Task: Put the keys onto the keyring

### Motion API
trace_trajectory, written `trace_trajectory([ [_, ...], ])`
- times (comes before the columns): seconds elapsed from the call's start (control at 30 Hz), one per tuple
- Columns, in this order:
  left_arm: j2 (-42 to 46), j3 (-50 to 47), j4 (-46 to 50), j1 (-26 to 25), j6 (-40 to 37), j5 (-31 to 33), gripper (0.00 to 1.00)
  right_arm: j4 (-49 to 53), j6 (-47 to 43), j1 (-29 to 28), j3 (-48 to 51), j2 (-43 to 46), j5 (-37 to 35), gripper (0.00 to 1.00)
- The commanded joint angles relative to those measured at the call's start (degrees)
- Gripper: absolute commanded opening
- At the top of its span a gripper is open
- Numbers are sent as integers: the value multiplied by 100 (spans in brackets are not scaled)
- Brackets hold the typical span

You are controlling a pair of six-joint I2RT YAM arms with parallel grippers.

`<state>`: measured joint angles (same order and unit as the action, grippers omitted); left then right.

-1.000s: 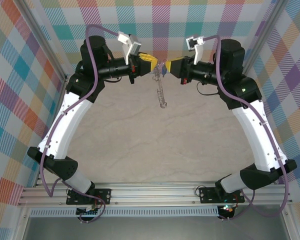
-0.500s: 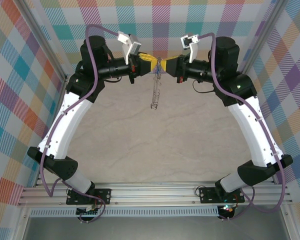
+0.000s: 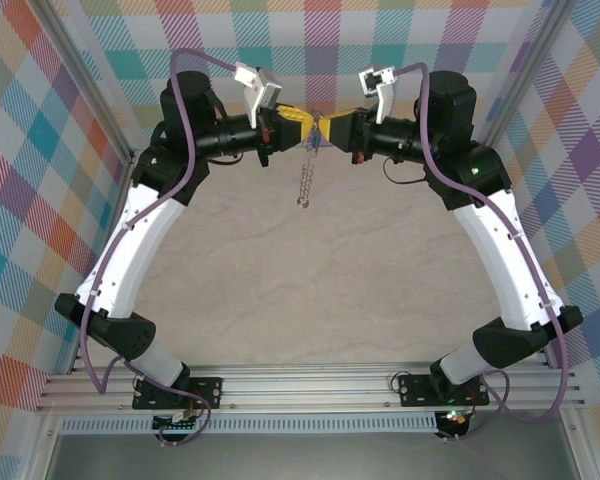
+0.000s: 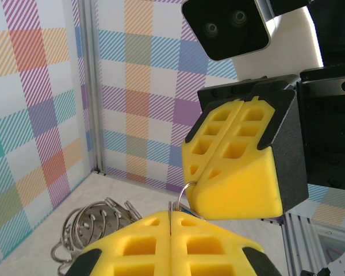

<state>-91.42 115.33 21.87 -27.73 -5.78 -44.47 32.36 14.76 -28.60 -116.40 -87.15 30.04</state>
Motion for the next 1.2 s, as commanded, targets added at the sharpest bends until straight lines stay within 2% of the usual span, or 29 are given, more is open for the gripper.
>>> trace_trajectory([
  [0.0,98,159,-341,-76,13,-278,0,-201,70,-49,-231,-130,28,0],
  [0.3,149,150,-332,-84,-15,-308,0,226,-100,-50,-459,-351,21,0],
  [0.8,161,143,-376,-84,-37,-239,0,316,-254,26,90,-180,-352,0],
  [1.17,269,-21,-480,-84,-66,-122,0,138,-45,161,340,-49,-224,0],
])
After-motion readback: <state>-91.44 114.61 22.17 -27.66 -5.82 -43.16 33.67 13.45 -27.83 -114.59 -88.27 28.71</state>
